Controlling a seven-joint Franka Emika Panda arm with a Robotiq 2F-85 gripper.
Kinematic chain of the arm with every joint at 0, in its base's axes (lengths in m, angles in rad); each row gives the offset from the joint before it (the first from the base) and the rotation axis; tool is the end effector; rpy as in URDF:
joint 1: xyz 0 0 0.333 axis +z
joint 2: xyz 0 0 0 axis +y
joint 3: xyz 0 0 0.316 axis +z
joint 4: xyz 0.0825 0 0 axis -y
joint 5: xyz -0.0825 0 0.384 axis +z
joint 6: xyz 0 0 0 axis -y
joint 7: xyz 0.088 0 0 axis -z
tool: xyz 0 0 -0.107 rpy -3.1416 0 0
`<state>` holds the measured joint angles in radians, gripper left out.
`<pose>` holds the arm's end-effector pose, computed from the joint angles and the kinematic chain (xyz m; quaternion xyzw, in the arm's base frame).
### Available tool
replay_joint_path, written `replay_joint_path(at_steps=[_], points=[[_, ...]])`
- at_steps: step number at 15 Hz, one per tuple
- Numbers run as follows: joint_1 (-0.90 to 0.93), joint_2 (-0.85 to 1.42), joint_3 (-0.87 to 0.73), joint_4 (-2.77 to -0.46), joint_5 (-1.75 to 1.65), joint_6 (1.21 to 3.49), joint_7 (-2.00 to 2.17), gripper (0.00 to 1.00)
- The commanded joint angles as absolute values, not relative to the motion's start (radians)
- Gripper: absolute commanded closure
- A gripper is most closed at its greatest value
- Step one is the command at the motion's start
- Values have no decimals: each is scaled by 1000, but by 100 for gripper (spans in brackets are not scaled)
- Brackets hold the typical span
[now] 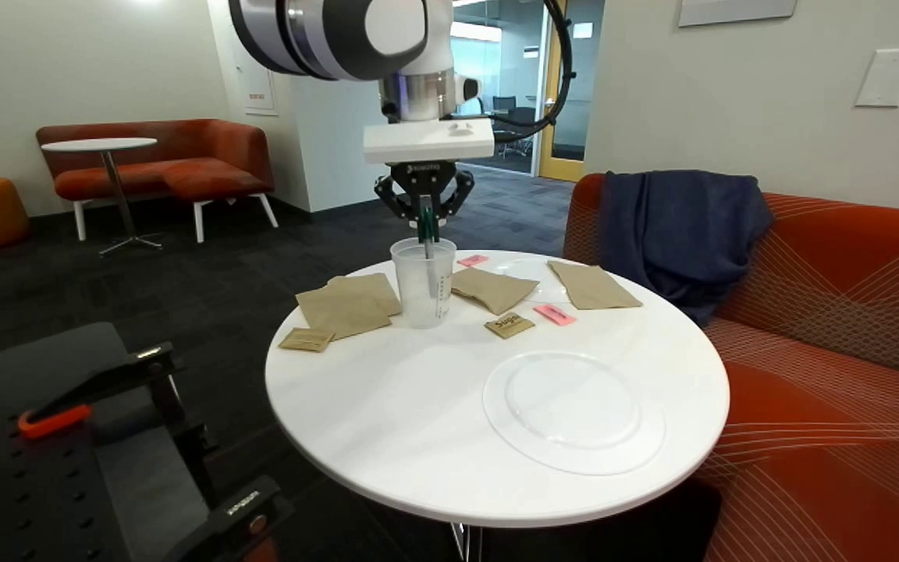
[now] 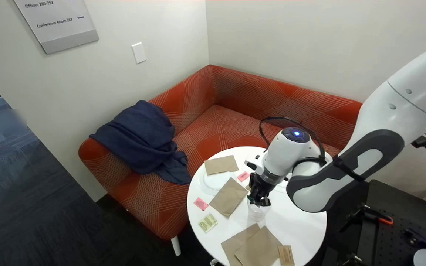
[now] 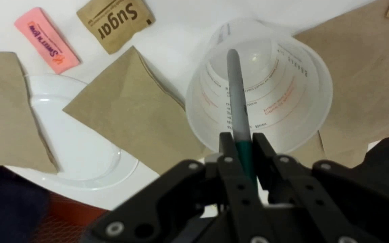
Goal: Take the green pen out of the clear cup
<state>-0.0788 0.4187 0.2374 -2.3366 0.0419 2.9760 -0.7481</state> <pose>0.5290 0.0854 0.1844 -0.9068 -0.4023 -0.1249 0.0166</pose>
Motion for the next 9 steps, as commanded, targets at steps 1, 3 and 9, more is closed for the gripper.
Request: replay_joint_path(at_steps=[1,3,9], points=[[-134,270,305,-2444,40,2996,-708,95],[-157,209,339,-2469,65,2981,-721,95],[-187,41,413,-2500,245,2936,-776,95]])
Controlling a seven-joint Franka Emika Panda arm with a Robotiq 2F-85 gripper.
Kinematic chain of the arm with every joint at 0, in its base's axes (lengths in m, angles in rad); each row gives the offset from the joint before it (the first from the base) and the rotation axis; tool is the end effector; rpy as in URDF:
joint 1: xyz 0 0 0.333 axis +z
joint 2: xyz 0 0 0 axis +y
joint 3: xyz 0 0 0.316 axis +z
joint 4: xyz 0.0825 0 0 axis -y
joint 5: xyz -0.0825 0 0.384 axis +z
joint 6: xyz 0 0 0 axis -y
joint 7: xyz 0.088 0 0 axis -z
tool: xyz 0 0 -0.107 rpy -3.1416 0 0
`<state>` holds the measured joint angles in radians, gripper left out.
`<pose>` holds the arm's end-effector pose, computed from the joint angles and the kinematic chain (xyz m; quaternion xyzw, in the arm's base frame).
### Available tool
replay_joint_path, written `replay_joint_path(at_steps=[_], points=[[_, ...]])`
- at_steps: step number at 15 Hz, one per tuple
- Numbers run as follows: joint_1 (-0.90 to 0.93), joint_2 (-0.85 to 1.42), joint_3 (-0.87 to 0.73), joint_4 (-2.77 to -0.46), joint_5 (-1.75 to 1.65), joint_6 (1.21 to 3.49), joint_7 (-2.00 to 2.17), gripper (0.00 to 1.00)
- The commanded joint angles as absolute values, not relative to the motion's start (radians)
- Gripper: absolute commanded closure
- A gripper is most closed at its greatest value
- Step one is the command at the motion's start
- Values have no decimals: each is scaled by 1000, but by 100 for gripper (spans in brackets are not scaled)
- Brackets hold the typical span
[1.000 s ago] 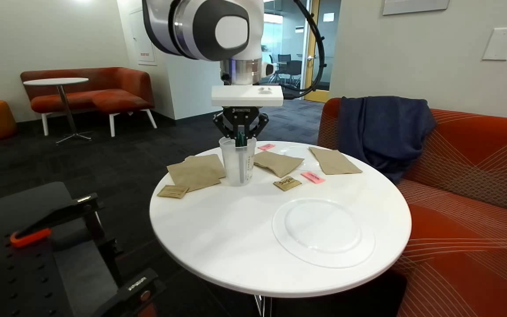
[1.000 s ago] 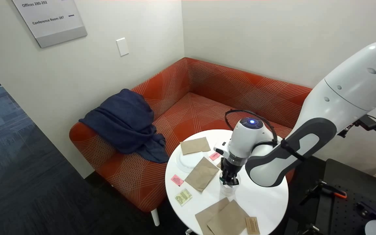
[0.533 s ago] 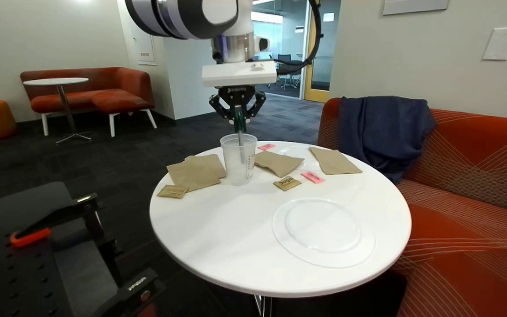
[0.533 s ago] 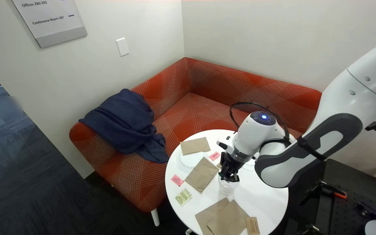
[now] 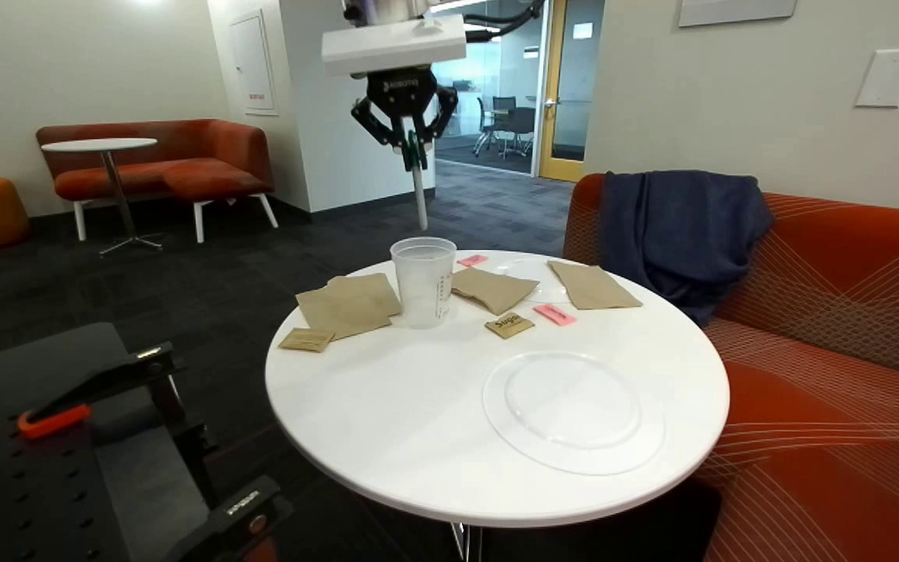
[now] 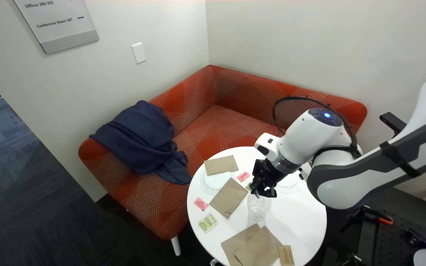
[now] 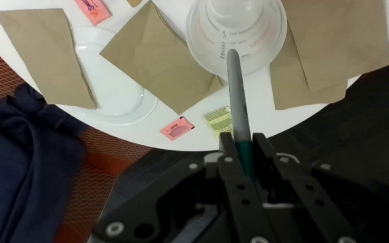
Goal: Take the green pen out of the clear cup
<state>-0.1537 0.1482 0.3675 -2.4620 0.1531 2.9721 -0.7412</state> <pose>0.5043 0.0997 0.2793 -0.9053 -0.3802 -0.1897 0.0029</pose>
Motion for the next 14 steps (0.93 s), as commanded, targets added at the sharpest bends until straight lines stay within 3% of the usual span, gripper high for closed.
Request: replay_joint_path(at_steps=[1,6,14], points=[[-188,19,415,-2497,280,2927,-779,95],[-205,-41,361,-2438,439,2855,-784,95],[-285,25,253,-2352,366,2882,-619,95]])
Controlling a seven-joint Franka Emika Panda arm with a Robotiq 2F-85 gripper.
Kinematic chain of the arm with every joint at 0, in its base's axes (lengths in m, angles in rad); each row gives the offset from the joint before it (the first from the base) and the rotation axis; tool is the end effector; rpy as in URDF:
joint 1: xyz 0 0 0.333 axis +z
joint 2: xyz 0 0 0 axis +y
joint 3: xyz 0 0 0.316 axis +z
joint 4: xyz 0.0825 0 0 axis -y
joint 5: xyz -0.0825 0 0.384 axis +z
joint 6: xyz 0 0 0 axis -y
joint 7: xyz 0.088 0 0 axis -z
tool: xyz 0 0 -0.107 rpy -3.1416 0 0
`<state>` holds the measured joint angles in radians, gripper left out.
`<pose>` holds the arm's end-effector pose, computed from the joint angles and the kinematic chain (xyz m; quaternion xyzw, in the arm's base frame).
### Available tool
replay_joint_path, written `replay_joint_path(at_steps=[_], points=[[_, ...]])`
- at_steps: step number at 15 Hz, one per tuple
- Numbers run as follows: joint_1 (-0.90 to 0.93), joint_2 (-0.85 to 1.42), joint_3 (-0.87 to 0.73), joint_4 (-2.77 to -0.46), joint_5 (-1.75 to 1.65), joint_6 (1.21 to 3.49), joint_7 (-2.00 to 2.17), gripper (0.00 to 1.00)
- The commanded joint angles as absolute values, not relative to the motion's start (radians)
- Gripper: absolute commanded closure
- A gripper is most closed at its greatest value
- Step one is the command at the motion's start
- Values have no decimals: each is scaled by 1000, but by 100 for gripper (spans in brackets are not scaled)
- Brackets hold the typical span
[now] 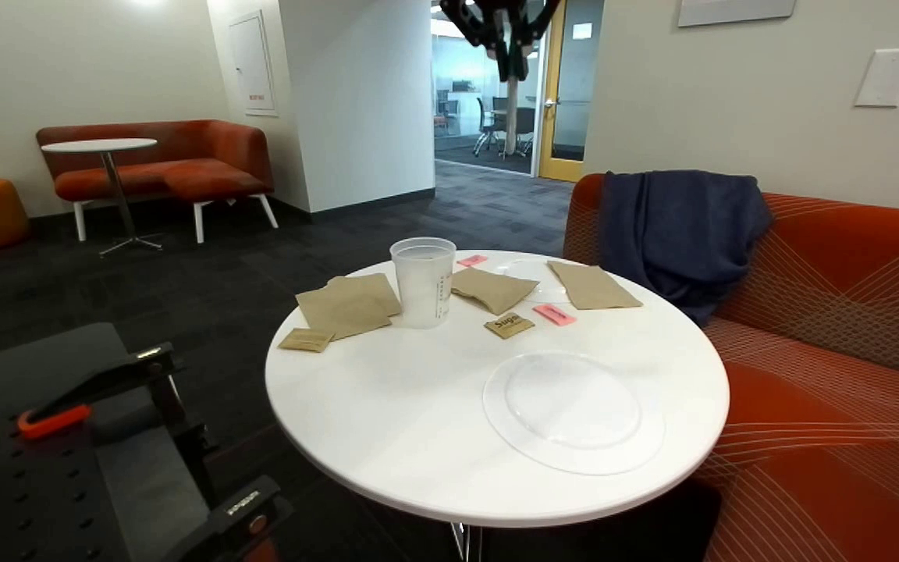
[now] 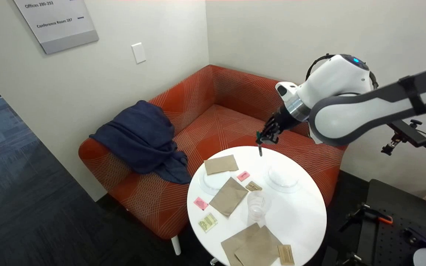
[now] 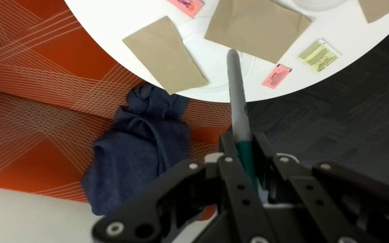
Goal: Take the green pen out of the clear cup
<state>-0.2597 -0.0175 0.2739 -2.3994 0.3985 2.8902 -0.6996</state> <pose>0.5271 -0.0151 0.3748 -0.9495 -0.1698 -0.2636 0.0053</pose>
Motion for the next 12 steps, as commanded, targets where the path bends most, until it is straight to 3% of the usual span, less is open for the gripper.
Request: replay_joint_path(at_steps=[1,12], points=[[-293,42,241,-2343,351,2886,-579,95],[-296,285,122,-2146,268,2810,-267,95]])
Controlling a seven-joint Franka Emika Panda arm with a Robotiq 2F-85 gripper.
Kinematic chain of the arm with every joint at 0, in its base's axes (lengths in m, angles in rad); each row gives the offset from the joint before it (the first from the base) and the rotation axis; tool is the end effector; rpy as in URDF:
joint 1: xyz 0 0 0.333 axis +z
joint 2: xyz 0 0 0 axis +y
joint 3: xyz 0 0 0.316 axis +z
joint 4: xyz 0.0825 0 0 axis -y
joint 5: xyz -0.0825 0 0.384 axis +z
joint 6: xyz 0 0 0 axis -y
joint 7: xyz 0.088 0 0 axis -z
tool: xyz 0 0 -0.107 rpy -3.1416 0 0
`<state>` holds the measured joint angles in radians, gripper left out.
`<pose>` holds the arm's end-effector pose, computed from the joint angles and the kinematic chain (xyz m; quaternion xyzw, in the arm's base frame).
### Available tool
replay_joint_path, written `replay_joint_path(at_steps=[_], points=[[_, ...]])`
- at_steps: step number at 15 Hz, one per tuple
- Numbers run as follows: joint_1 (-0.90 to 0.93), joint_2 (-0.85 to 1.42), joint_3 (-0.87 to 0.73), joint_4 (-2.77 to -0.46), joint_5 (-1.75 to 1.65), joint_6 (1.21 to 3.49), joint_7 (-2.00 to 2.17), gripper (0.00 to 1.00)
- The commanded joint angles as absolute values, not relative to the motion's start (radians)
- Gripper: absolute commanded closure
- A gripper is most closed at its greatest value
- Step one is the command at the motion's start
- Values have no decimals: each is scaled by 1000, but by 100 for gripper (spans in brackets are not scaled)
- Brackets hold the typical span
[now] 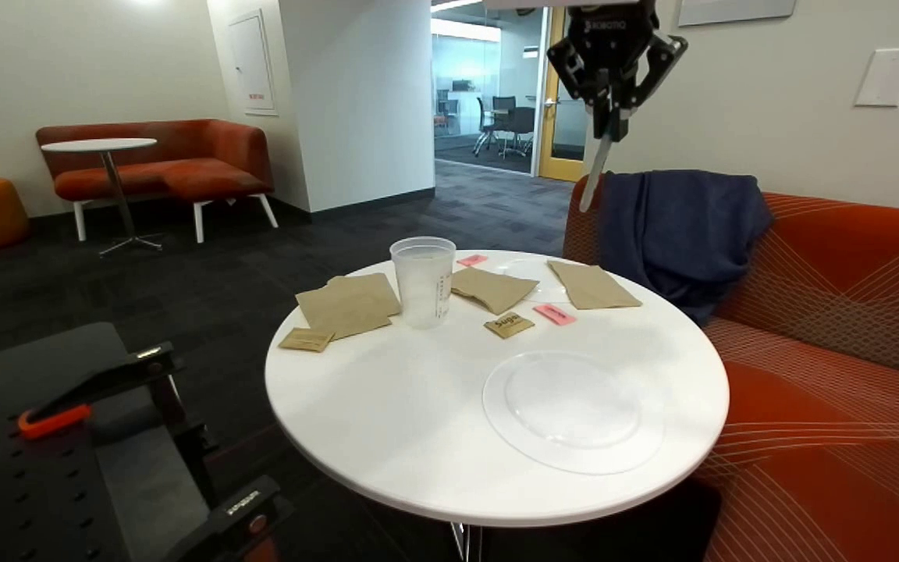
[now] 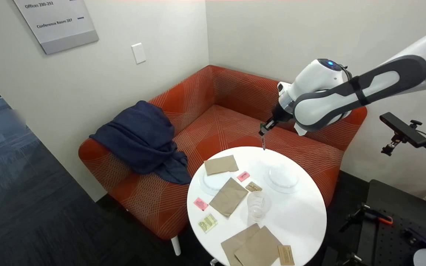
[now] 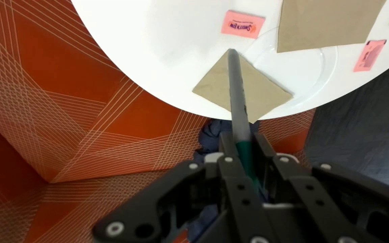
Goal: Take the green pen out of the clear cup
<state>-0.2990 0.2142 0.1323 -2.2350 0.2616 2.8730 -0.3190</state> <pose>0.5685 -0.1118 0.3194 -0.9743 0.0460 -0.2195 0.0215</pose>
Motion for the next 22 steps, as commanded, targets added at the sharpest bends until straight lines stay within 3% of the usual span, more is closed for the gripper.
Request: replay_joint_path(at_steps=[1,22], points=[[-267,303,93,-2125,284,2792,-262,95],[-204,649,3,-1838,253,2599,-26,95]])
